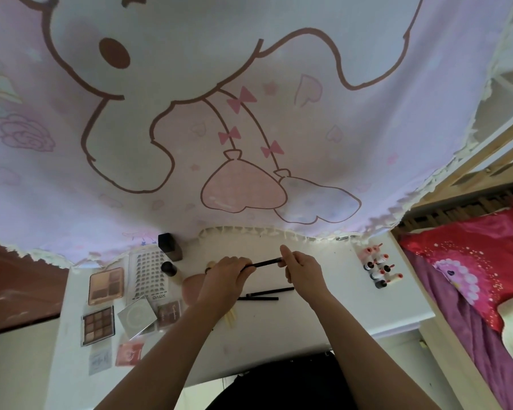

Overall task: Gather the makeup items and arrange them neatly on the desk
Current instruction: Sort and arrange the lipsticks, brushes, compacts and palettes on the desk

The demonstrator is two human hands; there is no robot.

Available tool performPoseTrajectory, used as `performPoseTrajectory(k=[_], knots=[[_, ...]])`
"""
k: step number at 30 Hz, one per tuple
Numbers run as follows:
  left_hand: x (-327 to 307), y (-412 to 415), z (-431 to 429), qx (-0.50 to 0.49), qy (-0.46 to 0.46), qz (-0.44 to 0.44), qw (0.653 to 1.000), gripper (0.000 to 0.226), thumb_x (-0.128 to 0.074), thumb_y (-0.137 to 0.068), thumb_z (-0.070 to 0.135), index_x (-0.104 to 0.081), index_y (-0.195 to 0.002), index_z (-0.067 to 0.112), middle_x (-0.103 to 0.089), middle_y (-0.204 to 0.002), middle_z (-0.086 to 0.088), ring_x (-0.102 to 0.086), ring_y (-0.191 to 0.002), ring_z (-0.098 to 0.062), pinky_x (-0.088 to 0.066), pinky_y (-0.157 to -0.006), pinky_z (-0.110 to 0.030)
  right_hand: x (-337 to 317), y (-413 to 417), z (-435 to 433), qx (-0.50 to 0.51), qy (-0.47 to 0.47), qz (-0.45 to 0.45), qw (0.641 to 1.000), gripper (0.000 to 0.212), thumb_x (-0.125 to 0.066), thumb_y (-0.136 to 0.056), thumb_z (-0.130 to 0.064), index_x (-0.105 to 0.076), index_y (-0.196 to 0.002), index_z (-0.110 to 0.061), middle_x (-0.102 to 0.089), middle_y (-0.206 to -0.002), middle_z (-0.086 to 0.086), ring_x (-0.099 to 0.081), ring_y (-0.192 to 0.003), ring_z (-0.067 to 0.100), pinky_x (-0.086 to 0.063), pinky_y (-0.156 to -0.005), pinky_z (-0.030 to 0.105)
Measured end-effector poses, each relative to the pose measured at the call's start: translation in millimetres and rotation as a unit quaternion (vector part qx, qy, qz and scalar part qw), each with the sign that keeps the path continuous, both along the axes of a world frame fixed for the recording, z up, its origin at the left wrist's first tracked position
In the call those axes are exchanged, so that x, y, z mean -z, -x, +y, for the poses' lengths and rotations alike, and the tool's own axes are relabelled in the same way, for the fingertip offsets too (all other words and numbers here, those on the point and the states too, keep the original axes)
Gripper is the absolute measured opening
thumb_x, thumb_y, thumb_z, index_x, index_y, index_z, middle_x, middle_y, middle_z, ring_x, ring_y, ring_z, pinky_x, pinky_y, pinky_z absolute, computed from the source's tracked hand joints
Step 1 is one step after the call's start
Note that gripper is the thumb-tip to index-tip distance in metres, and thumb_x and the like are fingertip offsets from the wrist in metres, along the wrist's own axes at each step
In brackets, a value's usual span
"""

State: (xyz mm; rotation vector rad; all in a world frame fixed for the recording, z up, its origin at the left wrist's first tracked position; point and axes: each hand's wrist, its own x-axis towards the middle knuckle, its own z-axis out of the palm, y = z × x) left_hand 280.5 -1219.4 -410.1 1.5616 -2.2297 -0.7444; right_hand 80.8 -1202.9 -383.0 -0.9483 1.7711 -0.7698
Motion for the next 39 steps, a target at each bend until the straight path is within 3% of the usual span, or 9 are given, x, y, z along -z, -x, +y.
performPoseTrajectory(k=[5, 10, 14, 17, 20, 25, 28, 34, 39], knots=[[9.7, -1.8, -2.3, -0.003, -0.031, -0.008, 0.999, 0.022, -0.058, -0.096, 0.035, -0.066, -0.114, 0.025, -0.060, -0.107, 0.008, -0.051, -0.103, -0.012, -0.046, -0.091, -0.034, 21.3, 11.0, 8.8, -0.015, -0.086, -0.030, 0.996, 0.048, -0.050, -0.098, -0.052, -0.069, -0.080, -0.012, -0.058, -0.062, -0.001, -0.053, -0.060, 0.013, -0.043, -0.064, 0.024], [18.3, -18.2, 14.1, -0.097, -0.033, -0.094, 0.990, 0.040, -0.057, -0.092, 0.032, -0.054, -0.132, 0.025, -0.051, -0.134, 0.004, -0.044, -0.126, -0.020, -0.039, -0.101, -0.040, 56.6, 10.0, 13.3, 0.092, -0.145, -0.095, 0.981, 0.035, -0.053, -0.100, -0.038, -0.071, -0.092, -0.010, -0.056, -0.067, 0.002, -0.047, -0.063, 0.017, -0.038, -0.060, 0.029], [36.3, -53.5, 31.3, -0.156, -0.100, -0.157, 0.970, 0.031, -0.047, -0.089, 0.027, -0.052, -0.119, 0.022, -0.056, -0.122, -0.005, -0.051, -0.110, -0.029, -0.046, -0.087, -0.042, 80.4, 3.8, 15.5, 0.094, -0.156, -0.090, 0.979, 0.031, -0.055, -0.098, -0.029, -0.071, -0.093, -0.003, -0.057, -0.067, 0.003, -0.047, -0.066, 0.019, -0.037, -0.062, 0.033], [44.8, -73.0, 44.4, -0.220, -0.130, -0.148, 0.955, 0.043, -0.066, -0.086, 0.027, -0.055, -0.122, 0.008, -0.058, -0.114, -0.016, -0.055, -0.101, -0.038, -0.047, -0.082, -0.044, 94.0, -4.0, 16.5, 0.069, -0.148, -0.061, 0.985, 0.021, -0.059, -0.096, -0.023, -0.071, -0.107, -0.010, -0.067, -0.080, 0.003, -0.058, -0.075, 0.020, -0.047, -0.069, 0.034], [49.0, -74.1, 44.3, -0.278, -0.192, -0.139, 0.931, 0.059, -0.069, -0.084, 0.042, -0.052, -0.125, 0.003, -0.055, -0.118, -0.020, -0.053, -0.109, -0.041, -0.047, -0.087, -0.046, 99.5, -8.8, 15.8, 0.002, -0.152, 0.017, 0.988, 0.029, -0.057, -0.095, -0.018, -0.066, -0.122, -0.016, -0.069, -0.109, 0.004, -0.064, -0.100, 0.023, -0.050, -0.089, 0.032], [54.8, -55.2, 27.7, -0.357, -0.232, -0.167, 0.889, 0.086, -0.066, -0.072, 0.069, -0.045, -0.129, 0.008, -0.053, -0.124, -0.015, -0.050, -0.117, -0.038, -0.044, -0.091, -0.045, 94.2, -11.2, 10.4, -0.058, -0.143, 0.056, 0.986, 0.037, -0.056, -0.096, -0.017, -0.060, -0.132, -0.017, -0.064, -0.124, 0.006, -0.059, -0.114, 0.022, -0.042, -0.093, 0.024], [55.3, -46.3, 19.8, -0.386, -0.233, -0.198, 0.871, 0.083, -0.066, -0.070, 0.068, -0.048, -0.124, 0.007, -0.056, -0.123, -0.013, -0.050, -0.117, -0.035, -0.043, -0.093, -0.045, 91.0, -8.3, 12.6, -0.081, -0.143, 0.074, 0.984, 0.037, -0.058, -0.096, -0.020, -0.059, -0.133, -0.019, -0.062, -0.127, 0.005, -0.058, -0.117, 0.022, -0.041, -0.097, 0.026], [37.4, -44.9, 21.1, -0.427, -0.263, -0.099, 0.859, 0.088, -0.078, -0.060, 0.051, -0.048, -0.129, 0.005, -0.050, -0.124, -0.015, -0.048, -0.118, -0.035, -0.044, -0.096, -0.047, 79.1, -10.1, 12.2, -0.060, -0.108, 0.049, 0.991, 0.028, -0.058, -0.095, -0.022, -0.063, -0.123, -0.023, -0.065, -0.112, -0.004, -0.061, -0.105, 0.017, -0.045, -0.094, 0.028], [14.4, -42.3, 31.2, -0.378, -0.288, 0.129, 0.870, 0.076, -0.082, -0.071, 0.033, -0.049, -0.136, 0.010, -0.053, -0.118, -0.008, -0.057, -0.092, -0.022, -0.052, -0.079, -0.033, 48.7, -31.9, 2.1, -0.049, -0.085, -0.102, 0.990, 0.019, -0.059, -0.097, -0.022, -0.070, -0.110, -0.027, -0.071, -0.099, -0.003, -0.068, -0.083, 0.008, -0.051, -0.070, 0.021]])
